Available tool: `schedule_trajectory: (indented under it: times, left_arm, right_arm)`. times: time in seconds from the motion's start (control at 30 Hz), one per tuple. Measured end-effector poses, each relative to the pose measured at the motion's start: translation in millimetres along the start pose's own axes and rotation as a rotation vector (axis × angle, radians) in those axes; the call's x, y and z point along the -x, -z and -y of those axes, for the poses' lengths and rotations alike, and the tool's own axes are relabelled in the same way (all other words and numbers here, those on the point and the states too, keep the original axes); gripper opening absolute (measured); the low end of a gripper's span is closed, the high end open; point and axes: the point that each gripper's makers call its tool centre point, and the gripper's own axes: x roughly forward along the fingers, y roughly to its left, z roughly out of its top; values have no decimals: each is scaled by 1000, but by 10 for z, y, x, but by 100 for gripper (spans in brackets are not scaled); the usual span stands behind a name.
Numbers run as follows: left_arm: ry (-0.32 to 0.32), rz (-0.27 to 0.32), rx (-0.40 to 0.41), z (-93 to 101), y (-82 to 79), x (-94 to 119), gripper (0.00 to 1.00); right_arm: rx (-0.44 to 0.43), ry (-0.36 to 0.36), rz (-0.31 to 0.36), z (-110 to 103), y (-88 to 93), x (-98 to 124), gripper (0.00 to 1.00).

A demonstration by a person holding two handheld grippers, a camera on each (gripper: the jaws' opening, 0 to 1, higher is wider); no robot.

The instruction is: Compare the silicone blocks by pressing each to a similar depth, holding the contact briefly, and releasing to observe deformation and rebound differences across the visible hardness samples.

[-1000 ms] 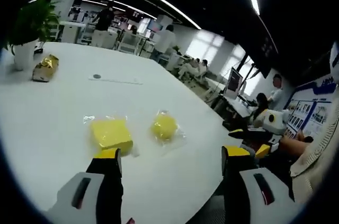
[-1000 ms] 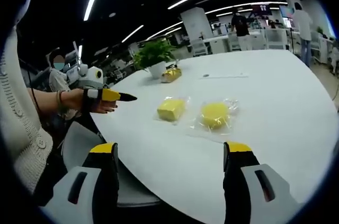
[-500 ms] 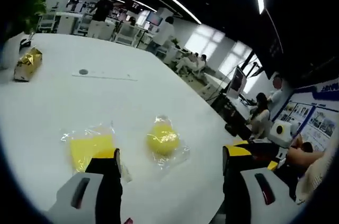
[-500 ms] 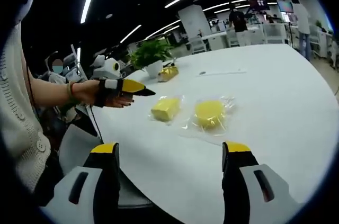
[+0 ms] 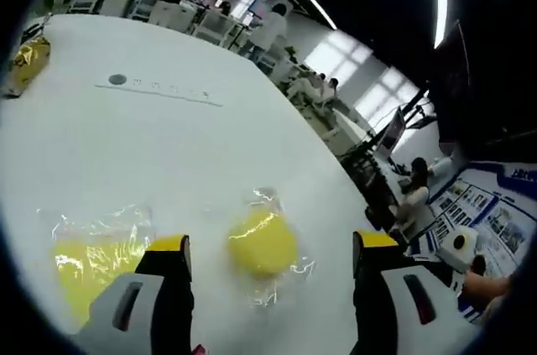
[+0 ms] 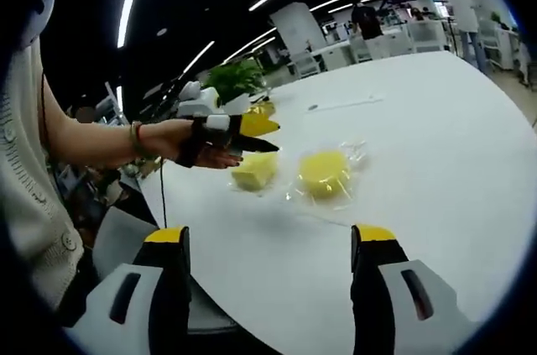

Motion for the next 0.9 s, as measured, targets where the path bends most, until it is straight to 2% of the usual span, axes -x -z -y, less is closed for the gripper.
schedule_trajectory:
  times: [0.2,0.3,0.43,0.57,0.67,0.77,0.9]
  left_arm:
    - [-23,-13,132,-145,-4,-239,75]
    - [-34,-16,157,-233,6,-320,75]
    - [-12,-22,208,-249,16,-390,67]
    - [-17,-23,231,-291,25,-440,65]
    - [-14,-24,295,-325,34,-490,61]
    - [-3,2,350,-315,-25,-521,58]
    - [-12,-15,304,-347,-33,-590,51]
  right_arm:
    - [-6,21,5,63,-57,25,72]
    - [-15,31,3,109,-56,26,72]
    - [-24,40,-10,151,-27,19,71]
    - [-30,44,-11,174,-29,11,71]
    - [-33,45,-12,194,-33,-1,70]
    - [-35,48,-18,203,-33,-5,69]
    - [-35,52,-16,236,-50,-5,69]
